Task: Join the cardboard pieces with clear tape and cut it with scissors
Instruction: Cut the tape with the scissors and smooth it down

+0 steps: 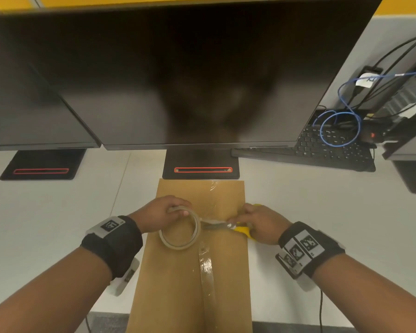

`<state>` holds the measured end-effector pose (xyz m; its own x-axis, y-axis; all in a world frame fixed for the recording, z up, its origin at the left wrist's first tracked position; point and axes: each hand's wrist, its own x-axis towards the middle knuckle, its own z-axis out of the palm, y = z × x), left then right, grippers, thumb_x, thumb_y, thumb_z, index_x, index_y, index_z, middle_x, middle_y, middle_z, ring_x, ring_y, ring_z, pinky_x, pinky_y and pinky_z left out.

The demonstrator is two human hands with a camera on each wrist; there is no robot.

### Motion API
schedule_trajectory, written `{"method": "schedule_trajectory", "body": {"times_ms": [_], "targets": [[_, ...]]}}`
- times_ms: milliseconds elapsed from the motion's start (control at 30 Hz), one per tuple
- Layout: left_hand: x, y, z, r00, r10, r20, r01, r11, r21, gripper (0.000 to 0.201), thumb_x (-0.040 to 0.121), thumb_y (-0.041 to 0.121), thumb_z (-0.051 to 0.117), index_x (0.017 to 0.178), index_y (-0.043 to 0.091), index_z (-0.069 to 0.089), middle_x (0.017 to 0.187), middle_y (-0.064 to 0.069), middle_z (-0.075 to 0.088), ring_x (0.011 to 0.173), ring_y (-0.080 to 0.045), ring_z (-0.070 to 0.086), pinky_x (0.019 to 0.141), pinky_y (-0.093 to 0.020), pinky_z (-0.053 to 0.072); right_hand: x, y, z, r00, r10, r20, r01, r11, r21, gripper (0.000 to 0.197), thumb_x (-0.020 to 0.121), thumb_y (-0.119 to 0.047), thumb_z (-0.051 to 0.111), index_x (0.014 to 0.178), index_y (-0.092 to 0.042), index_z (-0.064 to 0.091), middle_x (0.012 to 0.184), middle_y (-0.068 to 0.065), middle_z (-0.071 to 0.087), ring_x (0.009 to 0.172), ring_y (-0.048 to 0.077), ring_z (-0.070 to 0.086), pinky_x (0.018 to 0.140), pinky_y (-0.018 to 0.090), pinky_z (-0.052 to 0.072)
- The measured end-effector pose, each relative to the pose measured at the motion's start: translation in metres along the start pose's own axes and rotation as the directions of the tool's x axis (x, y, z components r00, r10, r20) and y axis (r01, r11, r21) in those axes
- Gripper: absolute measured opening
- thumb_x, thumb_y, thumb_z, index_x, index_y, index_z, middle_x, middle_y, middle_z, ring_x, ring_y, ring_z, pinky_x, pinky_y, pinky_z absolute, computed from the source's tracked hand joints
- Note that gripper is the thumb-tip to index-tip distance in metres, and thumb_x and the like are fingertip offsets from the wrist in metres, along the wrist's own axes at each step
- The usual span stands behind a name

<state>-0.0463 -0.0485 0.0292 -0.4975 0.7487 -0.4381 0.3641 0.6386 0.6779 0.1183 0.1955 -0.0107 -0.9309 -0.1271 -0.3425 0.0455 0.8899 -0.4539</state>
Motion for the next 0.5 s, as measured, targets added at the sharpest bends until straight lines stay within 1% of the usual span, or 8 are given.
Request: {"method": "schedule_trajectory", "body": {"times_ms": [100,167,267,367,433,500], "targets": [[0.002,-0.006,0.001,0.999,0.007,-0.036,-0.008,0.999,-0.041,0.021,0.093,0.033,0.056,0.113,0.032,0.062,0.119,0.013,0.058,0.114,-0.009,0.051,0.102,-0.029,0.04,-0.002,0.01,-0.008,0.983,0.157,-0.1,-0.16,0.987,-0.023,0.055,0.088,-0.008,0.048,0.137,-0.033,0.048,0.117,0.008,0.047,0.098,0.031,0.055,0.085,0.033,0.043],[0.003,-0.009,0.002,0.999,0.015,-0.044,-0.018,0.999,-0.052,0.02,0.092,0.035,0.056,0.111,0.037,0.061,0.121,0.014,0.058,0.114,-0.007,0.051,0.102,-0.029,0.041,-0.003,0.016,-0.012,0.96,0.255,-0.112,-0.254,0.967,0.023,0.057,0.087,-0.007,0.05,0.14,-0.027,0.043,0.121,0.009,0.044,0.098,0.032,0.057,0.083,0.034,0.046],[0.004,-0.011,0.003,0.998,0.039,-0.05,-0.041,0.997,-0.059,0.017,0.092,0.035,0.056,0.107,0.041,0.06,0.119,0.016,0.058,0.113,-0.005,0.051,0.1,-0.026,0.041,-0.003,0.021,-0.015,0.943,0.314,-0.111,-0.31,0.949,0.055,0.046,0.087,-0.007,0.052,0.131,-0.02,0.046,0.123,0.008,0.043,0.095,0.032,0.058,0.072,0.031,0.043],[0.004,-0.011,0.004,0.997,0.047,-0.059,-0.05,0.997,-0.058,0.018,0.092,0.036,0.055,0.11,0.039,0.061,0.12,0.015,0.058,0.113,-0.005,0.051,0.1,-0.028,0.041,-0.002,0.021,-0.014,0.929,0.355,-0.106,-0.352,0.935,0.044,0.037,0.09,-0.009,0.049,0.126,-0.019,0.048,0.122,0.006,0.043,0.093,0.031,0.059,0.068,0.032,0.043],[0.005,-0.01,0.005,0.996,0.052,-0.067,-0.056,0.997,-0.061,0.02,0.093,0.036,0.055,0.112,0.035,0.061,0.12,0.014,0.058,0.114,-0.006,0.051,0.102,-0.03,0.041,-0.001,0.021,-0.012,0.915,0.384,-0.121,-0.384,0.923,0.026,0.037,0.091,-0.008,0.048,0.125,-0.02,0.048,0.121,0.006,0.044,0.091,0.032,0.06,0.065,0.031,0.041],[0.006,-0.009,0.005,0.996,0.052,-0.075,-0.057,0.996,-0.073,0.019,0.093,0.036,0.054,0.11,0.037,0.06,0.121,0.013,0.058,0.115,-0.007,0.051,0.102,-0.031,0.042,-0.001,0.02,-0.013,0.899,0.414,-0.141,-0.416,0.909,0.014,0.039,0.089,-0.007,0.049,0.124,-0.021,0.047,0.12,0.005,0.046,0.088,0.031,0.061,0.063,0.03,0.04]]}}
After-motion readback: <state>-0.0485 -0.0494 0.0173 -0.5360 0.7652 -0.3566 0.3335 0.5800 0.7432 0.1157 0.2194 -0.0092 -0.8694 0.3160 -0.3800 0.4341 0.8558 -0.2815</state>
